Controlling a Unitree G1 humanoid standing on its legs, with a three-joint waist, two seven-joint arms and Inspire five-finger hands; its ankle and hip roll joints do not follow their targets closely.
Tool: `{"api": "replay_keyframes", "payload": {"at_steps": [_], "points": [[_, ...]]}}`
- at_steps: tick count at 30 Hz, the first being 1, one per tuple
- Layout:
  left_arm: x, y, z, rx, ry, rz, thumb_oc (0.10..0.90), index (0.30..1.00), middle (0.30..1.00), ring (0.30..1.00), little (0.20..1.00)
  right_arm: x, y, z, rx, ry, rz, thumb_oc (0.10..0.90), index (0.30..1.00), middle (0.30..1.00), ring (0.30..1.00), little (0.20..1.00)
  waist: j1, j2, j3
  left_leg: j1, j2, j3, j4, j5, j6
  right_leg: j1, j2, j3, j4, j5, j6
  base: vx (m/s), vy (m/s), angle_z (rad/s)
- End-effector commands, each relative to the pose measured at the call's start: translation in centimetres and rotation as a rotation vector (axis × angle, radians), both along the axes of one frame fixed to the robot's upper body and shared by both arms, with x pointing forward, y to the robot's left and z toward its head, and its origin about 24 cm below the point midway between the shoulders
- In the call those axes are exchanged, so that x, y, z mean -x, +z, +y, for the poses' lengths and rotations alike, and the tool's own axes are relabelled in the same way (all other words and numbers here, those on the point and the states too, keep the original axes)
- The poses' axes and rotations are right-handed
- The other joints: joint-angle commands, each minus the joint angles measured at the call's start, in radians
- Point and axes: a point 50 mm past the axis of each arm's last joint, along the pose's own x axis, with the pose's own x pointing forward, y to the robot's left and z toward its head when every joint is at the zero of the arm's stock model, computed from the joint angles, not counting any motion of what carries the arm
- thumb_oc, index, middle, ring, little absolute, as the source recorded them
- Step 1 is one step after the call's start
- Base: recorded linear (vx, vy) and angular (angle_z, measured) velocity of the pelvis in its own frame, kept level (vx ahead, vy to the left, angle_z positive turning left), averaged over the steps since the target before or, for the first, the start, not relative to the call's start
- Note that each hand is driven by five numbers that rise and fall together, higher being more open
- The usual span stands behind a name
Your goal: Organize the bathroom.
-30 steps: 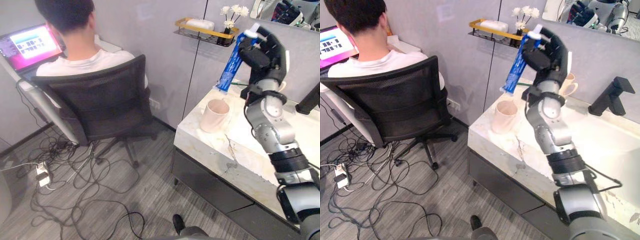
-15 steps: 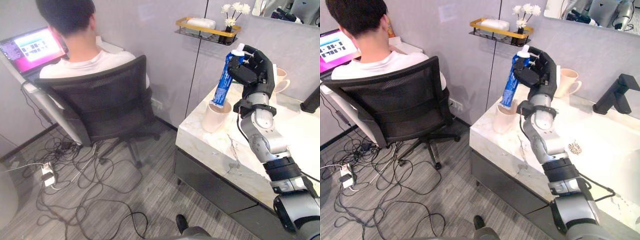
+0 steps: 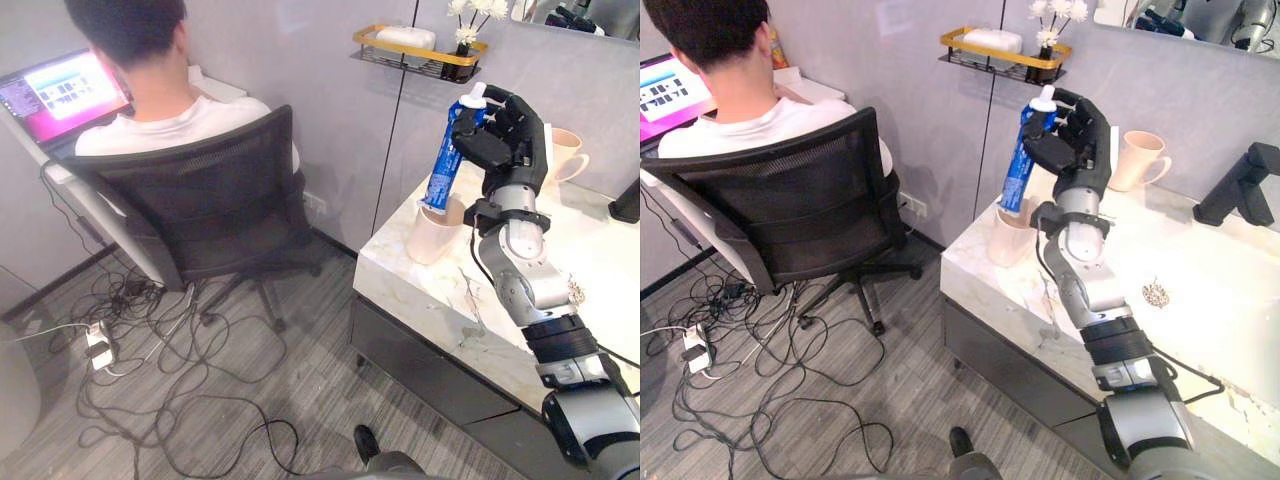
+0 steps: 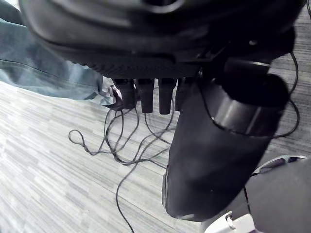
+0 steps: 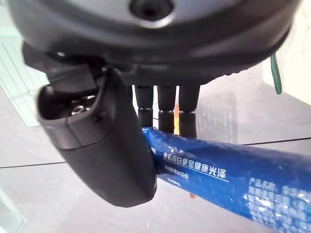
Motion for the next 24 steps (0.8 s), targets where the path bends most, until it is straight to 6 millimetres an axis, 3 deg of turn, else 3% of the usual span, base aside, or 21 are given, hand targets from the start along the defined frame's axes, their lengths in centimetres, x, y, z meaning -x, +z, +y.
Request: {"api": "replay_keyframes", "payload": {"at_steps": [1, 7, 11, 24], "points": [[3.1, 0.9, 3.0, -0.119, -0.034, 0.151, 0.8, 0.9, 0.9, 0.9, 0.9, 2.1, 7.0, -0.4, -0.006, -0.022, -0.399, 0.4, 0.3, 0.3, 0.3, 0.3, 0.019, -0.033, -0.024, -0.007, -0.004, -0.024, 0.195, -0.126, 0.035, -0.12, -0.04, 0.043, 0.113, 0.022, 0.078, 0.0, 0.001, -0.04], [3.3, 0.9, 2.9, -0.118, -0.038, 0.154, 0.8, 0.9, 0.9, 0.9, 0.9, 2.3, 6.9, -0.4, -0.001, -0.029, -0.405, 0.4, 0.3, 0.3, 0.3, 0.3, 0.013, -0.025, -0.018, -0.007, -0.007, -0.018, 0.195, -0.125, 0.037, -0.119, -0.037, 0.051, 0.109, 0.026, 0.076, 0.0, 0.002, -0.02], [3.2, 0.9, 2.9, -0.113, -0.058, 0.147, 0.8, 0.9, 0.9, 0.9, 0.9, 2.3, 7.3, -1.4, 0.006, -0.049, -0.405, 0.4, 0.3, 0.3, 0.3, 0.3, 0.022, -0.017, -0.016, -0.004, -0.012, -0.019, 0.197, -0.128, 0.037, -0.117, -0.038, 0.047, 0.11, 0.026, 0.083, 0.0, 0.0, 0.0], [3.6, 0.6, 2.2, -0.127, -0.084, 0.142, 0.8, 0.9, 0.9, 0.9, 0.9, 2.5, 7.2, -2.1, -0.011, -0.072, -0.398, 0.4, 0.3, 0.3, 0.3, 0.3, 0.03, -0.023, -0.013, -0.01, -0.008, -0.012, 0.216, -0.143, 0.042, -0.121, -0.044, 0.039, 0.116, 0.024, 0.086, 0.0, 0.0, 0.0]]}}
